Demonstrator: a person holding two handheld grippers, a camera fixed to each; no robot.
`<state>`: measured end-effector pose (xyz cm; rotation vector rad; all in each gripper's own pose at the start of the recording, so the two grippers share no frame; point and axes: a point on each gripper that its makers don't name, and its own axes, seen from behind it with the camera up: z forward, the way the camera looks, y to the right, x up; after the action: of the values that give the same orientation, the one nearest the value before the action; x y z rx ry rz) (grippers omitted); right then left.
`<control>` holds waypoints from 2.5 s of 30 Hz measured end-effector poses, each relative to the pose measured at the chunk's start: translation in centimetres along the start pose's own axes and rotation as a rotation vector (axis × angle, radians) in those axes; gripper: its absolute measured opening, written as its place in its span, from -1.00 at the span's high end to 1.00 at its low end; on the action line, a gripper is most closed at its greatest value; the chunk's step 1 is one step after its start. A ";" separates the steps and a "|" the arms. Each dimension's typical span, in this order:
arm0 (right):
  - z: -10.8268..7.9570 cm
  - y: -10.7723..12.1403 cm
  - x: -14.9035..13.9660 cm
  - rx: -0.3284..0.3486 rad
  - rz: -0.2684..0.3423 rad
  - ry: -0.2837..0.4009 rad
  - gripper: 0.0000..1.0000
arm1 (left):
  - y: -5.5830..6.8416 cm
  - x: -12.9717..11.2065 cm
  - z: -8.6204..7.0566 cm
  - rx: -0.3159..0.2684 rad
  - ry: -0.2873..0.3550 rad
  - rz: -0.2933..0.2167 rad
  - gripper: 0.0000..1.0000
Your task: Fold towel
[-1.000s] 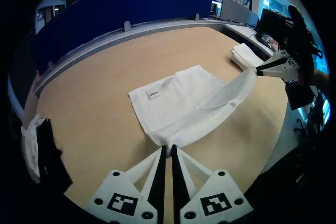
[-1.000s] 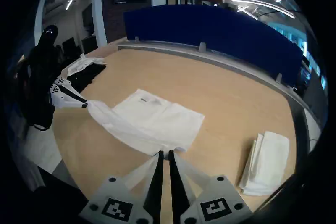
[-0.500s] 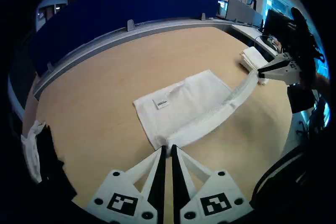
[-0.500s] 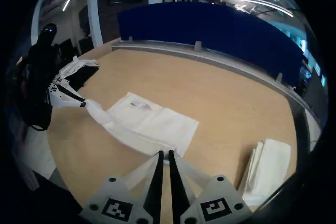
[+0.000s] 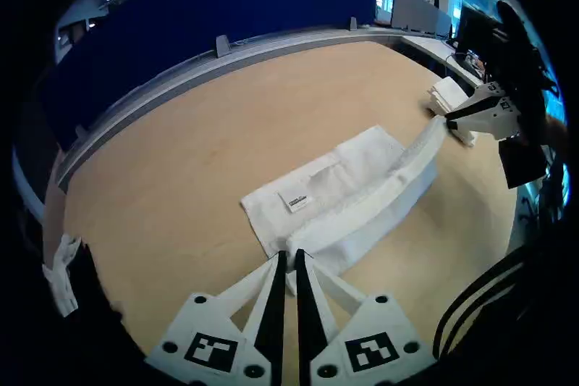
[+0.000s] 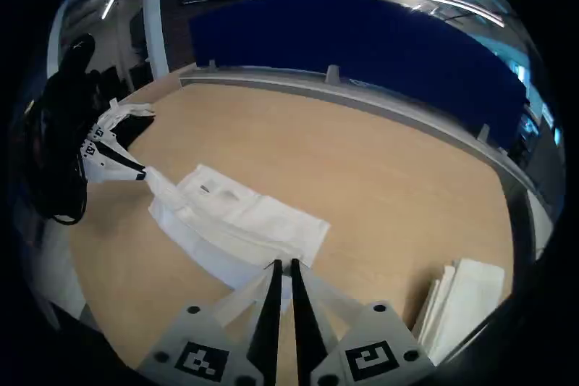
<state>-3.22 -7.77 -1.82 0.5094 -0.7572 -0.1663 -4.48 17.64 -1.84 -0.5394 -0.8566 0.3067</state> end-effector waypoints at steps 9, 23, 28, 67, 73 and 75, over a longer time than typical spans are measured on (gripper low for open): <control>1.7 0.4 0.0 -0.006 0.017 -0.011 0.82 | -0.6 -0.1 1.4 0.003 -0.020 0.019 0.82; 3.8 1.3 -1.0 -0.027 0.030 -0.042 0.82 | -1.1 -0.7 3.8 0.012 -0.039 0.040 0.82; 4.5 1.6 -1.7 -0.041 0.051 -0.051 0.81 | -1.3 -0.9 4.8 0.016 -0.033 0.034 0.80; 6.1 3.1 -2.7 -0.122 0.106 -0.055 -0.96 | -3.4 0.1 6.3 0.073 0.027 -0.031 -0.81; 5.8 3.0 -2.7 -0.117 0.108 -0.052 -0.96 | -3.5 0.0 6.0 0.078 0.028 -0.036 -0.81; 5.7 2.9 -2.7 -0.115 0.106 -0.051 -0.96 | -3.5 -0.2 5.9 0.077 0.028 -0.044 -0.81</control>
<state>-9.20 -6.51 1.46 0.3567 -0.8175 -0.1239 -9.03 16.58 3.13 -0.4512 -0.8252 0.2900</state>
